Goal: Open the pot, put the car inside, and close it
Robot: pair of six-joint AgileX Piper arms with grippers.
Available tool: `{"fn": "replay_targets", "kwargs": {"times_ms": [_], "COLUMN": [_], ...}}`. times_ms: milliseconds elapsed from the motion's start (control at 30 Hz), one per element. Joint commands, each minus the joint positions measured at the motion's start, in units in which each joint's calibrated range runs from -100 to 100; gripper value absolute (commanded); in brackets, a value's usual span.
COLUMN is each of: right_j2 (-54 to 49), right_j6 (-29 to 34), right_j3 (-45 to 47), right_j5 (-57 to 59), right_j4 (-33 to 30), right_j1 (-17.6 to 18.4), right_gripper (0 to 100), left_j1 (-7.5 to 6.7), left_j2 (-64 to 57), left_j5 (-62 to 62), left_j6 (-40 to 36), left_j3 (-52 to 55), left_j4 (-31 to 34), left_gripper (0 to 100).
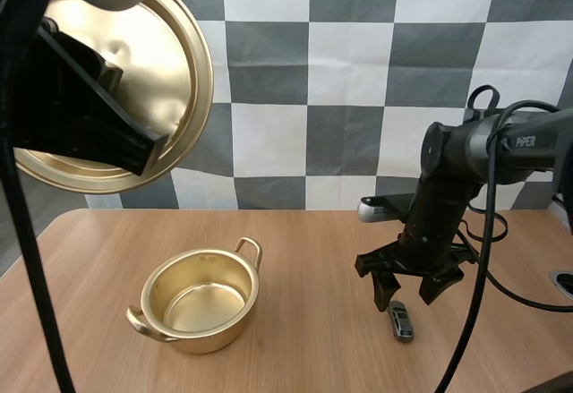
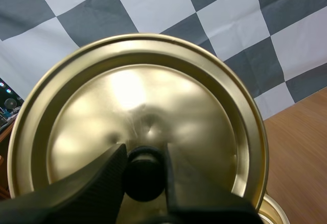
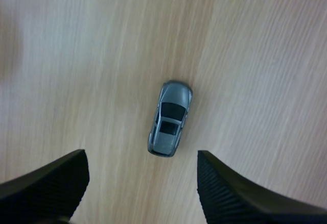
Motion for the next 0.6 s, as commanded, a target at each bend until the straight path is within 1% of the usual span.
{"fn": "replay_targets", "kwargs": {"times_ms": [0, 267, 400, 567], "right_j2": [0.38, 1.90, 4.93, 6.35], "right_j6": [0.01, 0.37, 0.37, -1.27], "right_j3": [0.05, 0.38, 2.81, 4.33], "right_j5": [0.04, 0.04, -2.75, -6.49], "right_j4": [-0.01, -0.98, -1.11, -1.26], "right_j1": [-0.05, -0.32, -2.35, -4.39], "right_gripper": [100, 100, 100, 100], "left_j1": [-0.04, -0.04, -0.04, -0.04], "left_j2": [0.00, 0.00, 0.02, 0.02], "left_j5": [0.00, 0.00, 0.00, 0.00], "left_j6": [-0.03, -0.03, -0.03, -0.03], "left_j3": [-0.02, -0.02, -0.02, -0.02], "left_j4": [0.03, 0.03, 0.13, 0.13], "left_gripper": [0, 0, 0, 0]}}
